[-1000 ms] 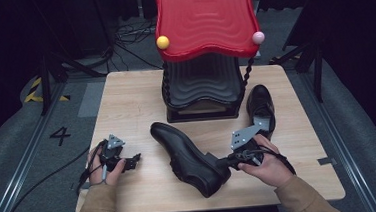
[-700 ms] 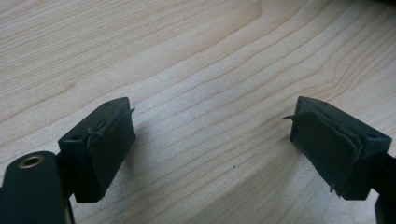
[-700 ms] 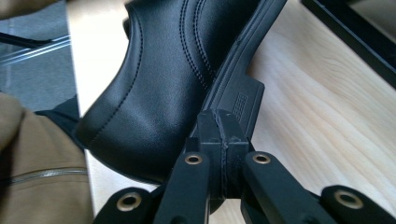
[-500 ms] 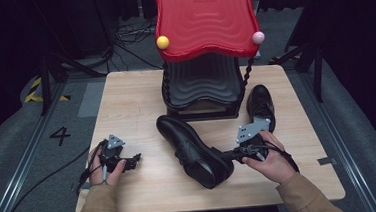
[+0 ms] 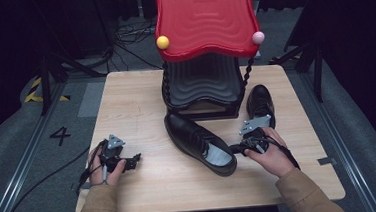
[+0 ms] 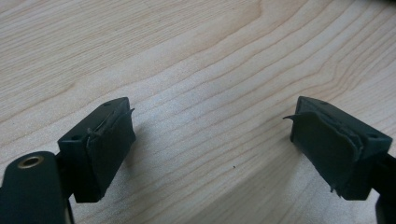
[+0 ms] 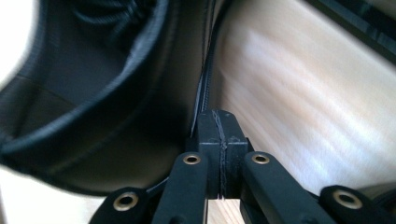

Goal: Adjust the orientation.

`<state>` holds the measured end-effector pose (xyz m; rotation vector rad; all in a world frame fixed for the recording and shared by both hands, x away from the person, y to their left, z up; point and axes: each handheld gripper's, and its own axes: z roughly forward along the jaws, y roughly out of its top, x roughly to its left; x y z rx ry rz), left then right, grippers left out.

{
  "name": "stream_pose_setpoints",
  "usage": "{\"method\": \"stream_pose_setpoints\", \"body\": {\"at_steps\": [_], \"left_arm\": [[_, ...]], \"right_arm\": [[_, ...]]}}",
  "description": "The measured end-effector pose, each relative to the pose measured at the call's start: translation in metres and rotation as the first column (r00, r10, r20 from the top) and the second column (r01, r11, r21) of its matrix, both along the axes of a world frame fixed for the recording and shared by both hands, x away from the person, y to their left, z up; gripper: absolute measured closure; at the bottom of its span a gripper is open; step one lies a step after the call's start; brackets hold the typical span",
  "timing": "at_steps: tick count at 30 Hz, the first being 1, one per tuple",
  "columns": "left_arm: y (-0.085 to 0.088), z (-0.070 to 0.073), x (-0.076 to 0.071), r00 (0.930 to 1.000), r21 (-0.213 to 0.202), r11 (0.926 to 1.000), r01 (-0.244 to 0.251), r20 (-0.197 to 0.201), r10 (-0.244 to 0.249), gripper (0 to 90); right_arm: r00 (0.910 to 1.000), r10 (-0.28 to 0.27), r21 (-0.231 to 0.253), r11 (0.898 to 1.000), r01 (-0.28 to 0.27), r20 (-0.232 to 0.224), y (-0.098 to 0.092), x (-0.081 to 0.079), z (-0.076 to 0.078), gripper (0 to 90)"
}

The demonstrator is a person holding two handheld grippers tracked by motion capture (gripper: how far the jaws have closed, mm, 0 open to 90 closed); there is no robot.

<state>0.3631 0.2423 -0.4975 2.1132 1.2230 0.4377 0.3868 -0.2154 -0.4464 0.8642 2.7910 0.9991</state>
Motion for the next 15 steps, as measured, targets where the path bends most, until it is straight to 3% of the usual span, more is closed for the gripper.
{"method": "stream_pose_setpoints", "body": {"at_steps": [2, 4, 6, 7, 15], "left_arm": [[0.000, 0.000, 0.000, 1.0000, 0.000, 1.0000, 0.003, -0.006, -0.003, 13.8], [0.000, 0.000, 0.000, 1.0000, 0.000, 1.0000, 0.003, -0.005, -0.003, 13.7], [0.000, 0.000, 0.000, 1.0000, 0.000, 1.0000, 0.001, -0.004, -0.001, 13.7], [0.000, 0.000, 0.000, 1.0000, -0.001, 1.0000, 0.002, -0.005, -0.002, 13.6], [0.000, 0.000, 0.000, 1.0000, -0.001, 1.0000, 0.002, -0.006, -0.002, 13.6]], "right_arm": [[0.9994, -0.009, -0.031, 0.999, 0.008, -0.034, -0.002, 0.005, -0.012, 90.0], [0.9969, -0.022, -0.003, 1.000, 0.022, -0.075, -0.005, 0.009, -0.019, 88.6], [0.9969, -0.026, -0.005, 1.000, 0.026, -0.074, -0.006, 0.009, -0.019, 88.2], [0.9981, -0.031, -0.028, 0.999, 0.029, -0.053, -0.007, 0.009, -0.018, 86.9], [0.9989, -0.045, -0.036, 0.998, 0.045, -0.015, -0.011, 0.008, -0.010, 83.5]]}}
